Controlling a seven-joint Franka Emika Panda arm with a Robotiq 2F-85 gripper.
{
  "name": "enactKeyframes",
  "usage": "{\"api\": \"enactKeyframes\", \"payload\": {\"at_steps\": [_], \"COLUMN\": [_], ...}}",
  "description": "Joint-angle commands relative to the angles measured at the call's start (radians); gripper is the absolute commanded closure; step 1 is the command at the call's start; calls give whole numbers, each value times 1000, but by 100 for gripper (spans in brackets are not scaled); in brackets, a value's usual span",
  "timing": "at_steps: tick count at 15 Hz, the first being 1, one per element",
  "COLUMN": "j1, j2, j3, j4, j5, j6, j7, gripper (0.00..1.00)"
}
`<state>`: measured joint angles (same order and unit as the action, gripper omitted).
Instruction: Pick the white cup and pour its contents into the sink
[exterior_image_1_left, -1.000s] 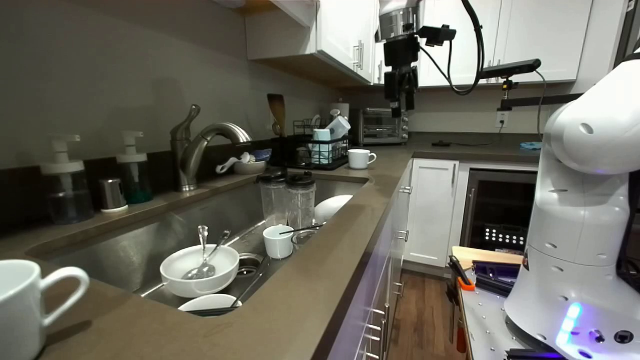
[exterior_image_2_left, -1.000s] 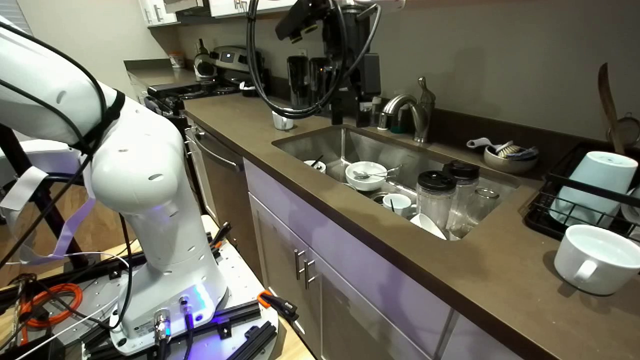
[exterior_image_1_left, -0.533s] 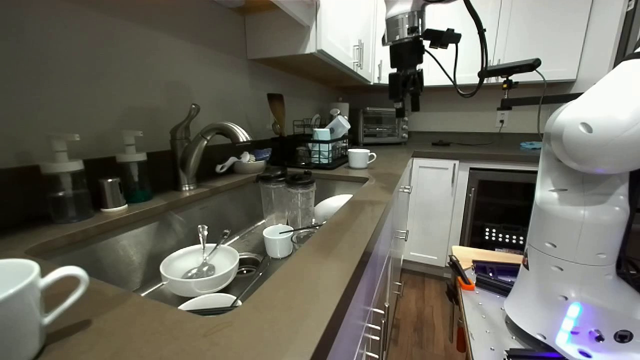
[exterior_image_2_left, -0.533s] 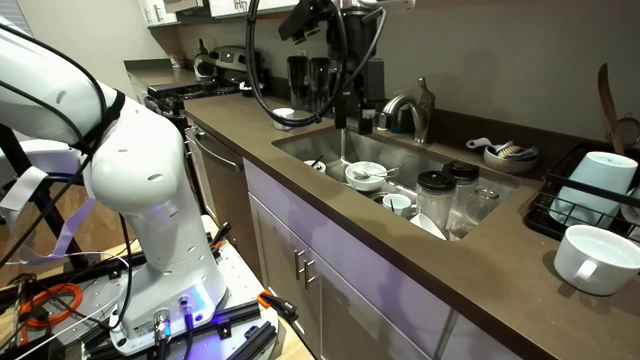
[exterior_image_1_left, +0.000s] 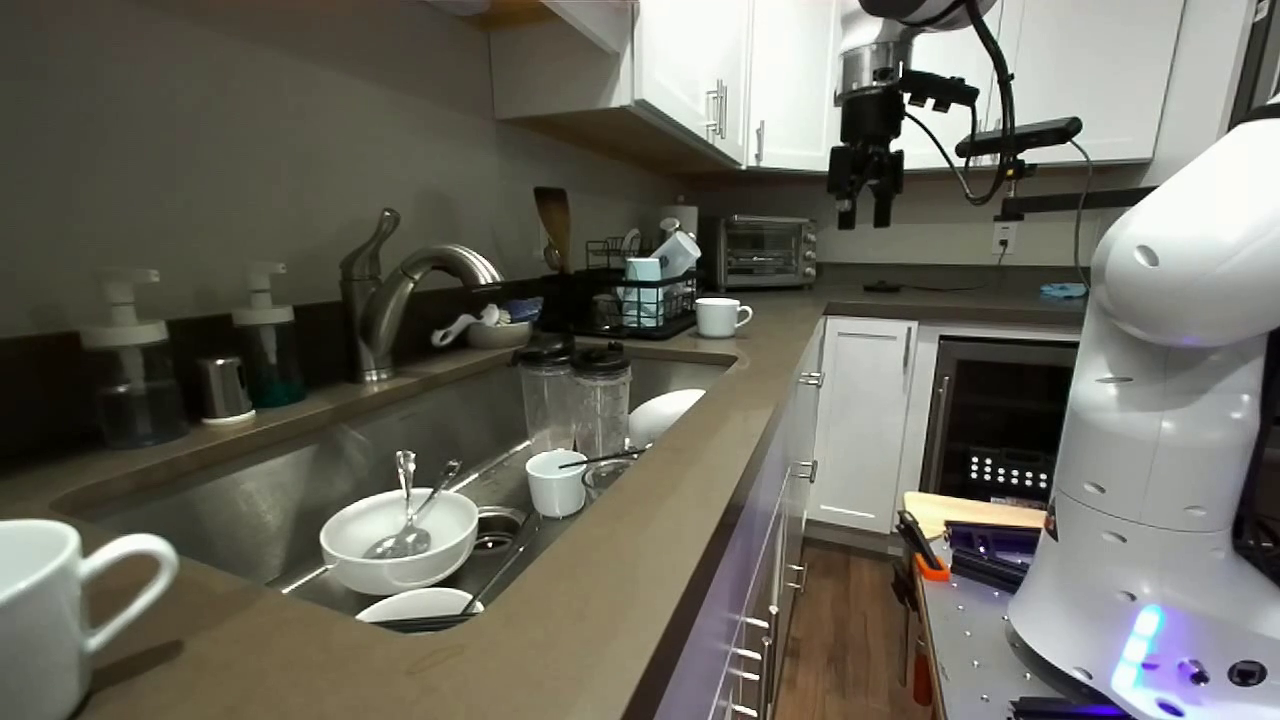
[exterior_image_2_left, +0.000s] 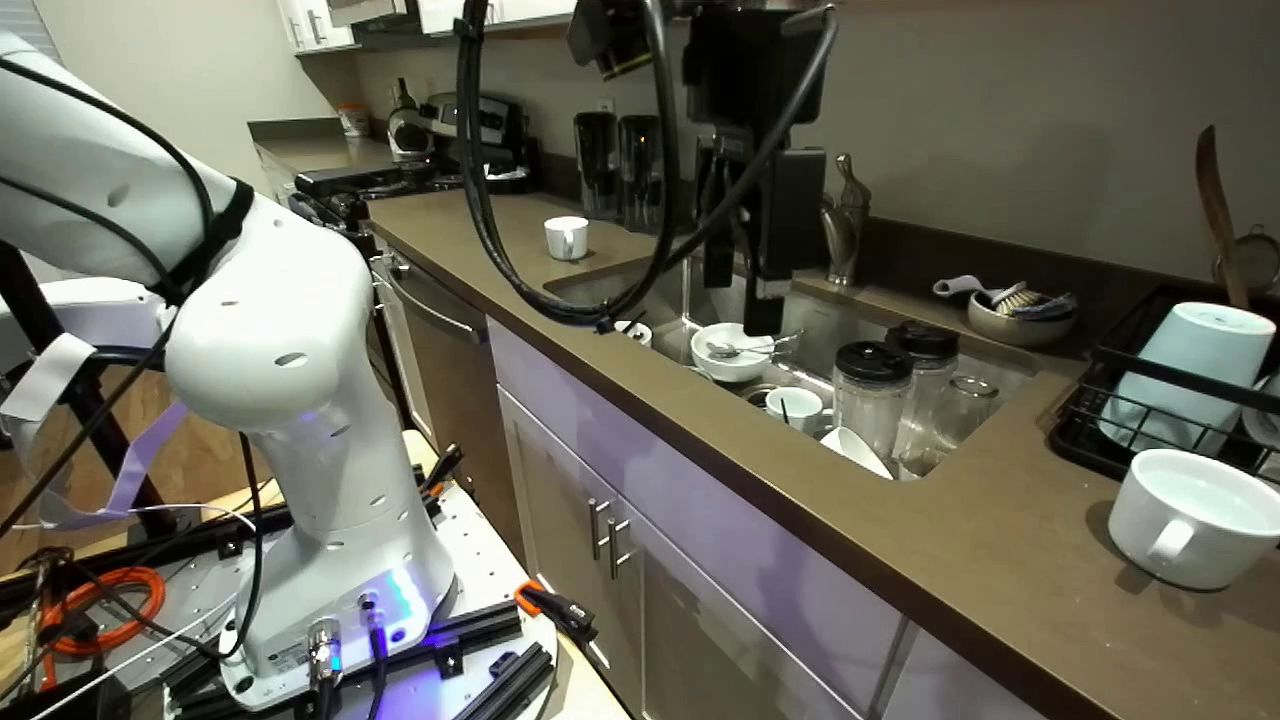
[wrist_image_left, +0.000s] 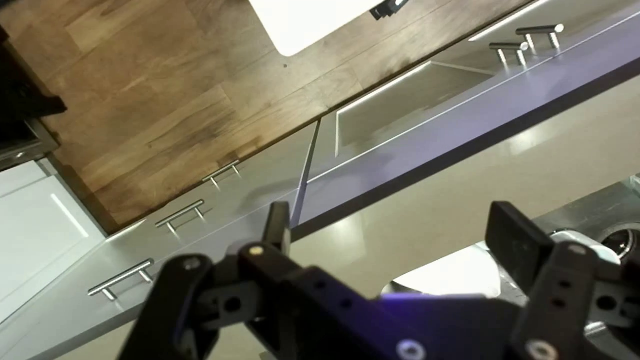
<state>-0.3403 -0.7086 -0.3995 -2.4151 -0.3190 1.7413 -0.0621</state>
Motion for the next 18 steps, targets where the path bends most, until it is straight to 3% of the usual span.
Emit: {"api": "enactKeyframes", "payload": {"at_steps": [1, 7, 11, 14, 18], "j1": [1, 51, 111, 127, 89], "j2": [70, 283, 441, 546, 681], "j3": [-79, -232, -315, -346, -327], "j4": [95, 325, 474, 547, 602], "j5": [2, 42, 135, 246, 345], "j6": [-12, -25, -31, -27, 2], "j7": [-153, -387, -530, -603, -634], "gripper": [0, 0, 0, 0, 0]}}
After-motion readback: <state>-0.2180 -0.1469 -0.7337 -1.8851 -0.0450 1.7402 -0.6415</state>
